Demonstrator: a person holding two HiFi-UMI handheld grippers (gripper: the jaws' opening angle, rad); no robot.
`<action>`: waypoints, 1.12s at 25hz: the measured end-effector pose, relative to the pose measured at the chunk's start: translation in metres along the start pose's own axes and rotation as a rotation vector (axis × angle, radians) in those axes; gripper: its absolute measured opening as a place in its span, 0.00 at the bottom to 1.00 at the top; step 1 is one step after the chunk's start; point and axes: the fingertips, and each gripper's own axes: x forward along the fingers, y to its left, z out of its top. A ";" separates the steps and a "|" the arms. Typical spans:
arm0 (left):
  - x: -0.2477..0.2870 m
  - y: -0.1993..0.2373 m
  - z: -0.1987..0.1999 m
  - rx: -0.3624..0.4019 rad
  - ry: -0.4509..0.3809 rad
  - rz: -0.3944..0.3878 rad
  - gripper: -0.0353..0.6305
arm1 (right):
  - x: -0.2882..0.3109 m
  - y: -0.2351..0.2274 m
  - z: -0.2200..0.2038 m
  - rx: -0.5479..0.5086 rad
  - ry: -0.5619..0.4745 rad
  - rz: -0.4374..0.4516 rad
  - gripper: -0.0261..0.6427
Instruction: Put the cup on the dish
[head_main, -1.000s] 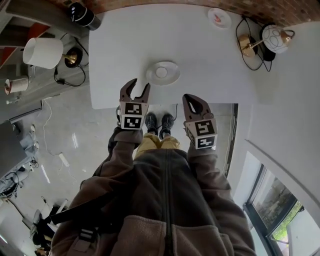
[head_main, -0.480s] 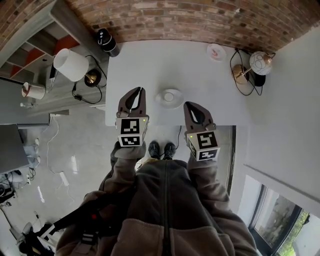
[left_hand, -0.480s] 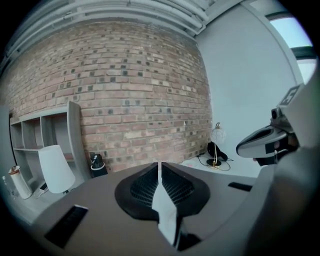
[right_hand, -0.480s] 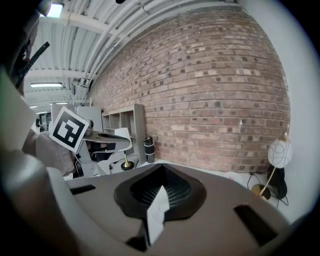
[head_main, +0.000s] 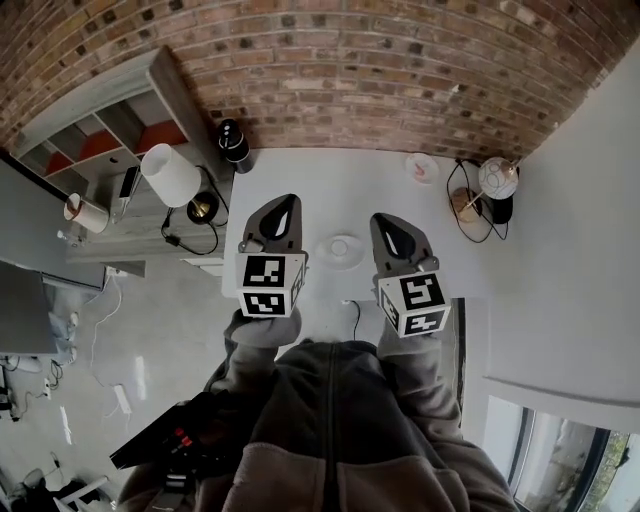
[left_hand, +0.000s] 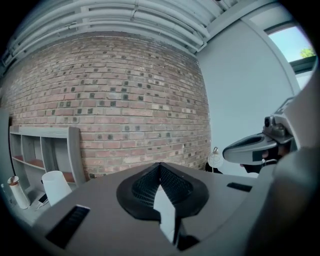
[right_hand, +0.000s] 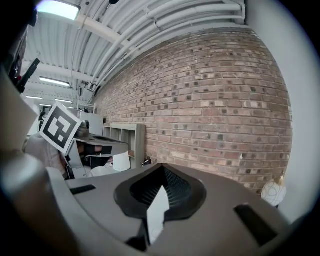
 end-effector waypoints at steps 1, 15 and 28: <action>-0.001 -0.003 0.006 0.009 -0.006 -0.010 0.06 | 0.000 0.000 0.007 -0.008 -0.006 0.001 0.04; -0.006 -0.018 0.050 0.080 -0.085 -0.036 0.06 | 0.001 0.004 0.058 -0.075 -0.119 -0.002 0.04; -0.002 -0.019 0.059 0.080 -0.105 -0.038 0.06 | 0.001 -0.001 0.064 -0.065 -0.142 0.004 0.04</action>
